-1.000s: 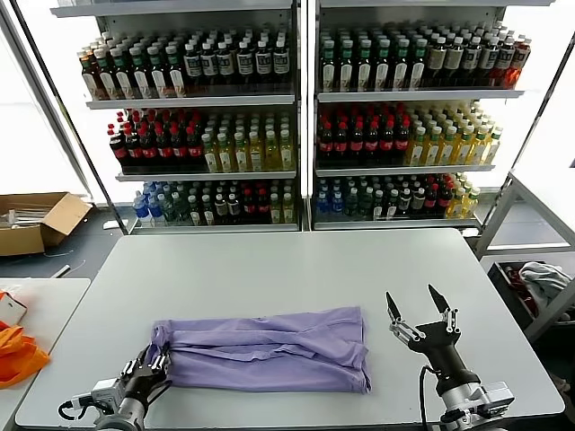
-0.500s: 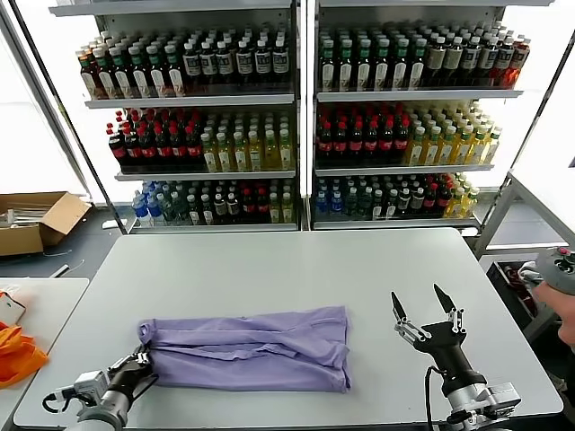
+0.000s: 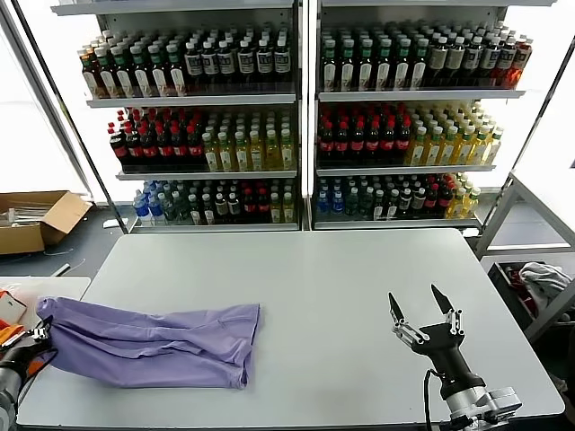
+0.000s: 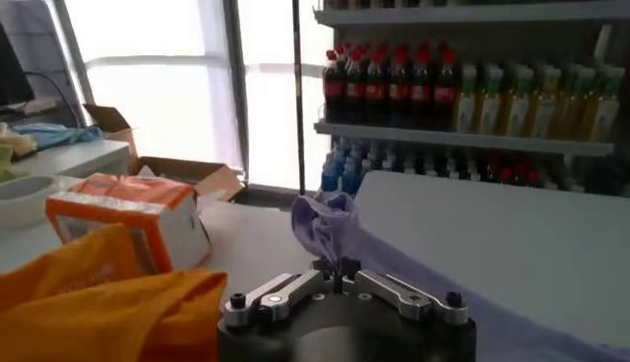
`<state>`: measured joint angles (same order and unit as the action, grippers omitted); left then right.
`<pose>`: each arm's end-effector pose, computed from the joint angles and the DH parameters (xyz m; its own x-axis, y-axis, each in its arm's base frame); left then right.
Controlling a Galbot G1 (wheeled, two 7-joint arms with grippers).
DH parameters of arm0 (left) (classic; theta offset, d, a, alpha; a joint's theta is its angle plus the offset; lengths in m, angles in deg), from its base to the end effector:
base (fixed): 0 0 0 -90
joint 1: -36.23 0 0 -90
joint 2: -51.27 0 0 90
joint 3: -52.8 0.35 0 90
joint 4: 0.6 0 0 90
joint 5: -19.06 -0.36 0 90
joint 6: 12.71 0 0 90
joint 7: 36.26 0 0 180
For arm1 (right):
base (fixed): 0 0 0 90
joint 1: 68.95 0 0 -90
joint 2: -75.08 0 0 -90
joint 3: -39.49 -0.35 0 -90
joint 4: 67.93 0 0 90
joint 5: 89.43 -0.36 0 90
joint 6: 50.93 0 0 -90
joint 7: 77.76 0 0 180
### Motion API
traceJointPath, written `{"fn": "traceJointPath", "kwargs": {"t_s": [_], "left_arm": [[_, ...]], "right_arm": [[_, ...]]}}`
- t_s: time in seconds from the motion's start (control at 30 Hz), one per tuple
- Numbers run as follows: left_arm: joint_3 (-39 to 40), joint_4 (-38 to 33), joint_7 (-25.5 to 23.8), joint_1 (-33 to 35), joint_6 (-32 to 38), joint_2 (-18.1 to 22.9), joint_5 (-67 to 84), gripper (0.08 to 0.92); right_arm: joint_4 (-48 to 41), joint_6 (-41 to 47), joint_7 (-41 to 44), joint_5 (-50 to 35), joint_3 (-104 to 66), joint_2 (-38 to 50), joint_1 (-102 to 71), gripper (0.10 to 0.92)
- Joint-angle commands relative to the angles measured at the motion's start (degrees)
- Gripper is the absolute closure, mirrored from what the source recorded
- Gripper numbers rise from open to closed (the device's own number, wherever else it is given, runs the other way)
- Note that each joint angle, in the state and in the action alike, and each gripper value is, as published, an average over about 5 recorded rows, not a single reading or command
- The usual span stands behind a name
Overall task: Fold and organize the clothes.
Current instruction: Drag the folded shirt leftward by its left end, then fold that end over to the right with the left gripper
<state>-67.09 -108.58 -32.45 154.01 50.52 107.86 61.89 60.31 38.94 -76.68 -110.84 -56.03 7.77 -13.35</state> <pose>0.2135 0.2740 -0.2317 -0.8862 -0.2596 0.3836 -0.2835 0.9590 -0.0058 0.1719 -0.0742 -0.2472 -0.9807 -0.1876 -0.0557 -0.1874 0.9822 -0.0082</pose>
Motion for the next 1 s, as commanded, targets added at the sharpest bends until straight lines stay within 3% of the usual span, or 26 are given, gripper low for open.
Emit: {"fn": "traceJointPath", "kwargs": {"t_s": [0.03,0.27,0.43,0.77,0.87,1.0], "left_arm": [[7.77,-18.16,2.03,-1.09,1.12,4.83,6.33,0.904],[28.19,-17.94,1.21,-2.63,5.94,10.65,1.17,0.904],[36.56,-14.07,0.40,-4.03,6.81,13.05,-2.83,0.904],[40.03,-3.89,-3.20,-3.96,5.00,17.32,-6.16,0.904],[39.71,-5.05,-3.94,-3.44,4.02,17.33,-6.17,0.890],[37.81,-10.23,-4.48,-1.76,2.85,16.15,-5.17,0.801]], "right_arm": [[1.13,-0.29,0.15,0.06,-0.17,-0.24,-1.55,0.203],[1.06,-0.95,0.47,0.45,-0.29,-0.96,-2.62,0.203],[1.34,-1.11,0.56,0.61,-0.54,-1.28,-3.06,0.203],[1.85,-1.46,0.67,0.47,-0.93,-1.99,-3.74,0.203],[1.97,-1.45,0.61,0.30,-1.12,-1.83,-3.65,0.203],[1.97,-1.42,0.54,0.01,-1.33,-1.61,-3.39,0.203]]}}
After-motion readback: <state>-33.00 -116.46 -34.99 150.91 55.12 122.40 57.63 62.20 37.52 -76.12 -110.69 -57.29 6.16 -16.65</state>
